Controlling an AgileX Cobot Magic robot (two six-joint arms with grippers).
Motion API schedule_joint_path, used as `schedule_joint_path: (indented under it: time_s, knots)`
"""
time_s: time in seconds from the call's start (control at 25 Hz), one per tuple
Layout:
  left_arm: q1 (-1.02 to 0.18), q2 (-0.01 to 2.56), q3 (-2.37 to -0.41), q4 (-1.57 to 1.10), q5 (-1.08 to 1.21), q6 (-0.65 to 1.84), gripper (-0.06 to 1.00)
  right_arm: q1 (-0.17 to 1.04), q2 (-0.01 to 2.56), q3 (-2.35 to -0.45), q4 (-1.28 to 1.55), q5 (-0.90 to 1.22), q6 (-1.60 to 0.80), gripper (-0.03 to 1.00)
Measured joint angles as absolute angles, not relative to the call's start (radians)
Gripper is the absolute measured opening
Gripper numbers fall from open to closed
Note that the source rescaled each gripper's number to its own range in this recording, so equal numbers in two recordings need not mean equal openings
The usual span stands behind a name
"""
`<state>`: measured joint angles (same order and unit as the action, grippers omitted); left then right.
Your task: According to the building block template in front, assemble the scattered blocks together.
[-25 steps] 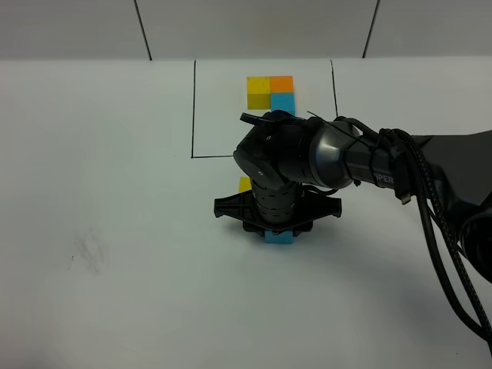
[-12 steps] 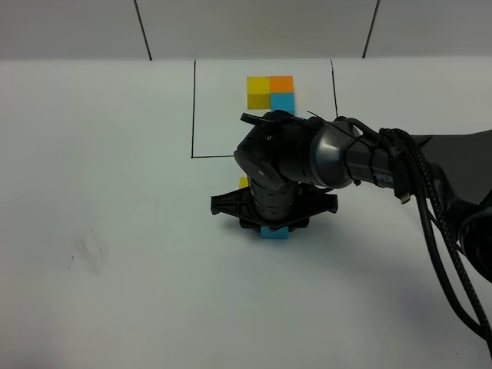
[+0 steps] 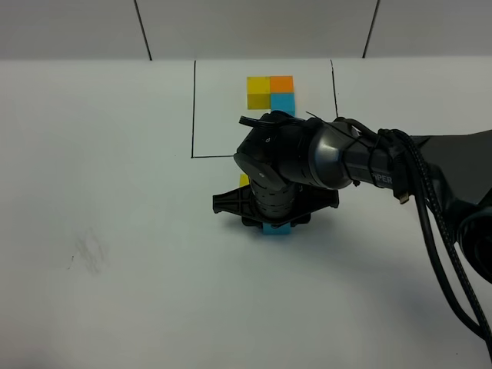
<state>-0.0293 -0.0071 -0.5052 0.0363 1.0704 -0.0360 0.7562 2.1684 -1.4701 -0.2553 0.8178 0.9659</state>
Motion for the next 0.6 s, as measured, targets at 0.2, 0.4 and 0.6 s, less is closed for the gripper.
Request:
schedule_joint_path:
  time_s: [0.2,0.4,0.6]
  knots:
    - [-0.029,-0.007,-0.505,0.036,1.070,-0.036,0.68,0.756,2.169,-1.470,-0.262,0.823,0.967,0.01]
    - [-0.029,-0.007,-0.505,0.036,1.070,-0.036,0.68,0.756,2.169,-1.470,-0.273,0.829,0.974,0.01]
    - [-0.029,-0.007,-0.505,0.036,1.070,-0.036,0.68,0.756,2.170,-1.470,-0.271,0.833,1.020,0.01]
